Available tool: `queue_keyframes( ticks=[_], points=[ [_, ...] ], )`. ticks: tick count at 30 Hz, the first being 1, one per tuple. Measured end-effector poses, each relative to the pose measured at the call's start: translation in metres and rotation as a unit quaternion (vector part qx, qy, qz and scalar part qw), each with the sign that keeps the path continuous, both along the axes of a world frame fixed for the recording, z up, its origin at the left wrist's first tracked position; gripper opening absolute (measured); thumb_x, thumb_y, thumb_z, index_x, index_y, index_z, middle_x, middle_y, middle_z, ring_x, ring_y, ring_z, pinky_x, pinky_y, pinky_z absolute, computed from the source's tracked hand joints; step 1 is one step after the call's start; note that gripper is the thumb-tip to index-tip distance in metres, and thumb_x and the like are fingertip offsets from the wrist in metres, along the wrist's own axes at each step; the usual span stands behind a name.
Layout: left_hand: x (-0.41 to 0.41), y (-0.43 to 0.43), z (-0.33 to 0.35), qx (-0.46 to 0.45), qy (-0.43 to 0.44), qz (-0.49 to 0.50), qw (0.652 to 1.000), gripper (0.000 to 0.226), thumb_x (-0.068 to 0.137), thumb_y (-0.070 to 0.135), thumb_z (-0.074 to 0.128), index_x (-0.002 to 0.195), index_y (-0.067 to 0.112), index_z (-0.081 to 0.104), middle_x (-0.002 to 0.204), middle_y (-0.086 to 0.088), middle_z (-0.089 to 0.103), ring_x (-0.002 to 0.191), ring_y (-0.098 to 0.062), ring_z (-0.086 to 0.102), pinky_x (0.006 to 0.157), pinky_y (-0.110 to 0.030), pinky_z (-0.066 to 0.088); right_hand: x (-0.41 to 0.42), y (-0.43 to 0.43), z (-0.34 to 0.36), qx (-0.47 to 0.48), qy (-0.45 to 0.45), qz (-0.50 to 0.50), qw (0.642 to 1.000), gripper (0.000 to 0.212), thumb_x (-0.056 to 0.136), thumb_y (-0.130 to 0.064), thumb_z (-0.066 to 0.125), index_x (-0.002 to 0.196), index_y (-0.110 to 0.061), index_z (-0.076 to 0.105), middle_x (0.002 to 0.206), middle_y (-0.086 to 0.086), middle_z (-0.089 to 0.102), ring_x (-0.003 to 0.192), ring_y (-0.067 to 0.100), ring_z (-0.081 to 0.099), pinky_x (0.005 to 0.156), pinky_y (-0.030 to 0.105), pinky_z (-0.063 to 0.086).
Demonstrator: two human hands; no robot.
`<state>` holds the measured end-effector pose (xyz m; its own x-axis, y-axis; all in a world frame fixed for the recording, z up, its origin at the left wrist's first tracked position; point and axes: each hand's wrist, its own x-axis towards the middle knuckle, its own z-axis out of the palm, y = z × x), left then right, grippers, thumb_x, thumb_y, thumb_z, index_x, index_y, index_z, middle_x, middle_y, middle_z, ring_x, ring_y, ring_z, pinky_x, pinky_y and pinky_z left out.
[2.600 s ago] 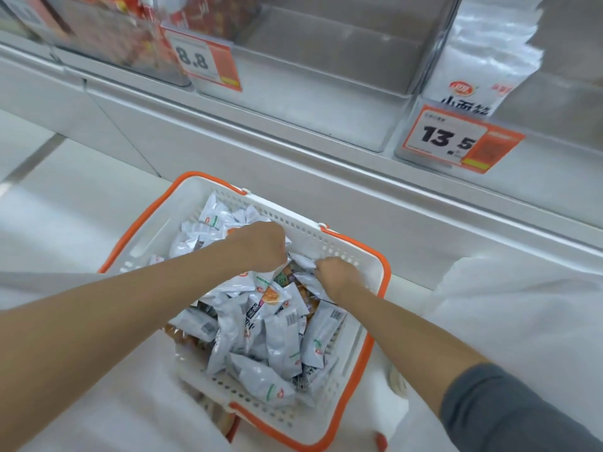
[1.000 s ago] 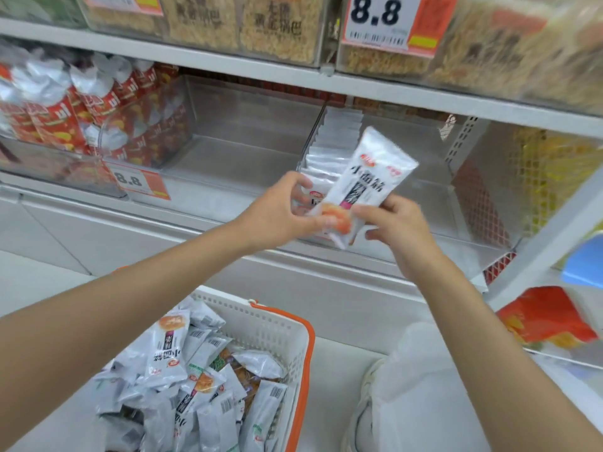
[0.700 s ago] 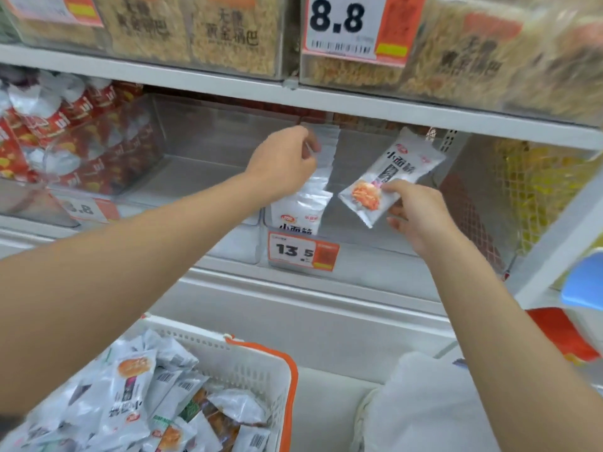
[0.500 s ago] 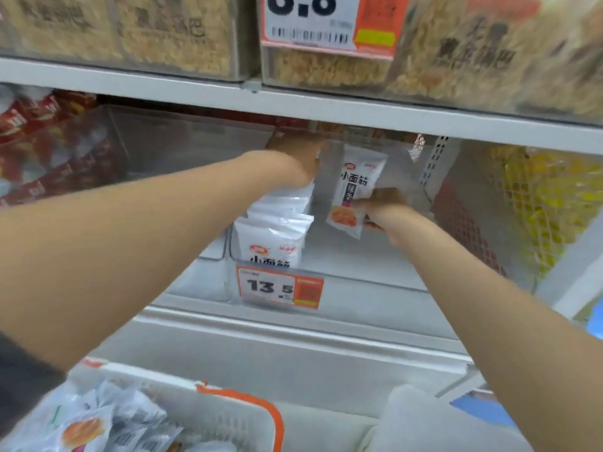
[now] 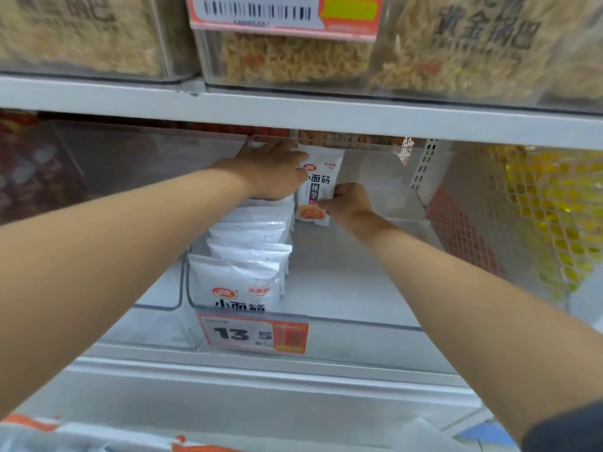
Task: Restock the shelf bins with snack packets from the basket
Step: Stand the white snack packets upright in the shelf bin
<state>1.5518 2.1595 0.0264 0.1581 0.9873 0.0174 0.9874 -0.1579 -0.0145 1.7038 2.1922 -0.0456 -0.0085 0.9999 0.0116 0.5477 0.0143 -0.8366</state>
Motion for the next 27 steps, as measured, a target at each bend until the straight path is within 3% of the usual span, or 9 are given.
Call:
queue_keyframes(
  ticks=[3, 7, 13, 17, 24, 27],
  points=[
    [0.0, 0.0, -0.002, 0.01, -0.001, -0.004, 1.0, 0.052, 0.101, 0.04, 0.024, 0.152, 0.033, 0.018, 0.163, 0.005, 0.002, 0.15, -0.017, -0.003, 0.119, -0.051, 0.001, 0.0, -0.003, -0.003, 0.015, -0.014, -0.022, 1.0, 0.022, 0.082, -0.011, 0.072, 0.104, -0.007, 0.07, 0.107, 0.007, 0.071, 0.098, 0.02, 0.067, 0.068, 0.023, 0.046],
    [-0.002, 0.0, -0.002, 0.009, 0.001, 0.003, 1.0, 0.054, 0.1, 0.045, 0.025, 0.153, 0.035, 0.014, 0.163, 0.006, -0.001, 0.15, -0.016, -0.005, 0.119, -0.051, -0.002, -0.002, -0.008, -0.01, 0.004, -0.008, -0.001, 1.0, 0.046, 0.074, -0.031, 0.084, 0.11, -0.011, 0.065, 0.111, 0.0, 0.069, 0.093, 0.014, 0.062, 0.07, 0.021, 0.042],
    [-0.001, -0.004, -0.001, 0.006, -0.01, 0.004, 1.0, 0.055, 0.101, 0.051, 0.024, 0.152, 0.036, 0.014, 0.163, 0.005, -0.001, 0.15, -0.015, -0.005, 0.12, -0.048, -0.001, -0.001, -0.003, -0.015, 0.003, -0.017, -0.01, 1.0, 0.033, 0.075, -0.03, 0.084, 0.097, -0.011, 0.069, 0.106, 0.007, 0.072, 0.082, 0.017, 0.059, 0.061, 0.02, 0.041],
    [0.0, -0.007, 0.002, -0.004, -0.004, 0.009, 1.0, 0.06, 0.099, 0.06, 0.021, 0.153, 0.036, 0.013, 0.163, 0.004, -0.003, 0.15, -0.016, -0.006, 0.12, -0.048, -0.002, -0.001, -0.003, -0.017, 0.009, -0.01, -0.008, 1.0, 0.03, 0.074, -0.029, 0.085, 0.094, -0.012, 0.072, 0.096, 0.003, 0.071, 0.079, 0.016, 0.06, 0.068, 0.023, 0.043],
    [0.002, -0.009, 0.003, -0.01, -0.014, 0.012, 1.0, 0.062, 0.098, 0.062, 0.022, 0.153, 0.035, 0.012, 0.163, 0.005, -0.005, 0.149, -0.015, -0.007, 0.12, -0.046, -0.002, -0.001, -0.005, -0.021, -0.008, -0.015, -0.03, 0.999, 0.035, 0.079, -0.022, 0.081, 0.107, -0.006, 0.067, 0.111, 0.01, 0.069, 0.095, 0.023, 0.063, 0.07, 0.023, 0.04],
    [0.002, -0.009, 0.002, -0.011, -0.016, 0.01, 1.0, 0.062, 0.098, 0.062, 0.021, 0.153, 0.035, 0.012, 0.163, 0.005, -0.004, 0.15, -0.016, -0.007, 0.12, -0.046, -0.001, 0.002, -0.006, -0.019, -0.027, -0.011, -0.042, 0.999, 0.052, 0.08, -0.027, 0.08, 0.123, -0.006, 0.059, 0.125, 0.01, 0.063, 0.112, 0.025, 0.06, 0.077, 0.023, 0.042]
  ],
)
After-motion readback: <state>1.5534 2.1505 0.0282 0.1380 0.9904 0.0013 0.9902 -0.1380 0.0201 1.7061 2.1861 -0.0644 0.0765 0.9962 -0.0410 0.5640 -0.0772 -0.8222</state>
